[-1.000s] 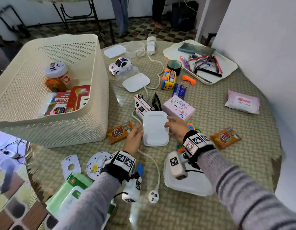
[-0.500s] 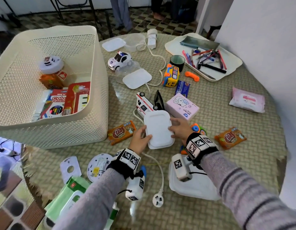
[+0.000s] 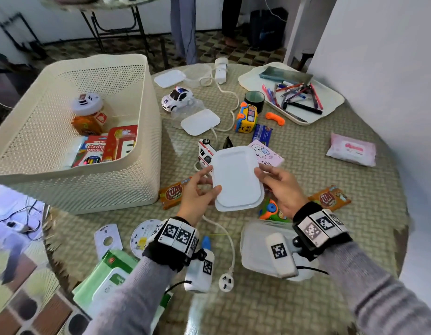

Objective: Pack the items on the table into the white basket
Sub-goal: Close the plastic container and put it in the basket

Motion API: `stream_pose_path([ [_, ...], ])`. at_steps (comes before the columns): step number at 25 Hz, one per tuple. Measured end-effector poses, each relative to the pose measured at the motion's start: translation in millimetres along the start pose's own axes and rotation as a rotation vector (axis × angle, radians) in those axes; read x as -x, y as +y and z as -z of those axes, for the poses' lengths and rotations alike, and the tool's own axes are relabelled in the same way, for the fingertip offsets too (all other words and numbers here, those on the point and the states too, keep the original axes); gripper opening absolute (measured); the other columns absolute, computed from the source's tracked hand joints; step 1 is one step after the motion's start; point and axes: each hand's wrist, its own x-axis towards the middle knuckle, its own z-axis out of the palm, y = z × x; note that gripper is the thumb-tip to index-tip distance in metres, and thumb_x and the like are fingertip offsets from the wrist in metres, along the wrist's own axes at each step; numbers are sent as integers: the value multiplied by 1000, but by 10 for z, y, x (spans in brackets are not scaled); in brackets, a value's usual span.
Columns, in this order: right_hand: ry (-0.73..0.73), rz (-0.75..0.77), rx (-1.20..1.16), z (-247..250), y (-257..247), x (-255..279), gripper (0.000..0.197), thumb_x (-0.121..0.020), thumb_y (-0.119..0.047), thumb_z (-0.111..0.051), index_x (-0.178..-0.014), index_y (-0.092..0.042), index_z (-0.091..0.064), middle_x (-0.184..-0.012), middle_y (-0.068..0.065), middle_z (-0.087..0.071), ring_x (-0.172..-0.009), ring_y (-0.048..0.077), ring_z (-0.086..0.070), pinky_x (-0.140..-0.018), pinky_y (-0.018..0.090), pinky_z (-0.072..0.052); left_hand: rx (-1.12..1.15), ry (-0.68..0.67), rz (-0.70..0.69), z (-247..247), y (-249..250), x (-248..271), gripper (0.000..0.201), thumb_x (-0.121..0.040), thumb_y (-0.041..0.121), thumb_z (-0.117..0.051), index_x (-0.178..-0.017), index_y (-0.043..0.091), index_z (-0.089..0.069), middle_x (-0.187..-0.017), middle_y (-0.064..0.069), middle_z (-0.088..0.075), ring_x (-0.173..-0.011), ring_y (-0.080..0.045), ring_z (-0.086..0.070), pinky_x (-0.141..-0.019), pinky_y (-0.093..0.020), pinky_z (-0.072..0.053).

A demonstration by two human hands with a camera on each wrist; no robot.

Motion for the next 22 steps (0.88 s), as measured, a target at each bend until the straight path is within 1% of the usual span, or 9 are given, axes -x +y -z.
stream_pose_path([
  [4, -31, -36, -112, 183, -67, 302, 14, -86, -13, -64, -100, -13, -63, -89, 3, -71, -66, 14, -67, -58, 28, -58, 16, -53, -28, -94, 34, 268, 55, -85, -5, -63, -134, 17, -50, -97, -3, -54, -64, -8, -59, -72, -35, -58],
  [6, -76, -27, -139, 252, -82, 448, 13, -83, -15, -65, -96, -14, -63, -85, 2, -71, -65, 13, -67, -57, 27, -58, 31, -87, -29, -159, 56, 364, 55, -85, -3, -64, -134, 17, -50, -100, -5, -57, -69, -9, -63, -72, -33, -59],
  [9, -122, 24, -159, 365, -68, 650, 36, -60, -27, -78, -92, -16, -66, -84, 1, -72, -69, 11, -68, -59, 26, -58, 8, -108, -64, -278, 109, 464, 51, -84, 3, -67, -130, 20, -53, -117, -2, -57, -83, -7, -66, -79, -28, -58],
  [11, -132, 93, -136, 447, -16, 734, 47, -50, -35, -86, -90, -16, -69, -84, 3, -72, -73, 11, -67, -63, 25, -57, -30, -110, -106, -373, 149, 516, 50, -83, 15, -70, -130, 24, -55, -126, 0, -55, -96, -9, -64, -83, -29, -57],
  [14, -133, 220, -2, 518, 33, 858, 36, -59, -36, -85, -85, -15, -73, -84, 4, -72, -75, 12, -65, -68, 22, -54, 9, -102, -107, -529, 273, 604, 45, -88, 26, -64, -132, 27, -54, -113, 3, -61, -96, -12, -64, -75, -26, -56],
  [17, -132, 316, 195, 560, 47, 953, 16, -67, -13, -79, -81, -16, -73, -77, 1, -71, -71, 10, -59, -66, 16, -48, 187, -113, -14, -654, 401, 643, 47, -90, 27, -62, -134, 17, -51, -104, -2, -70, -87, -14, -70, -64, -27, -57],
  [19, -139, 359, 320, 603, 108, 994, 21, -67, -5, -81, -77, -22, -72, -69, -9, -70, -67, 9, -56, -63, 14, -44, 236, -103, 13, -718, 412, 654, 48, -88, 17, -65, -133, 8, -49, -92, -4, -73, -76, -14, -70, -59, -27, -57],
  [20, -144, 373, 370, 616, 131, 1012, 23, -67, -4, -81, -76, -24, -72, -68, -12, -70, -65, 9, -54, -61, 14, -42, 224, -98, 16, -743, 397, 658, 48, -88, 11, -65, -133, 5, -50, -89, -6, -73, -74, -14, -70, -60, -29, -58],
  [22, -165, 372, 420, 673, 159, 1036, 23, -68, -7, -82, -78, -26, -72, -72, -10, -71, -65, 10, -54, -61, 14, -43, 187, -86, 7, -781, 337, 671, 45, -88, 3, -63, -131, 3, -51, -88, -8, -73, -78, -18, -69, -73, -39, -59],
])
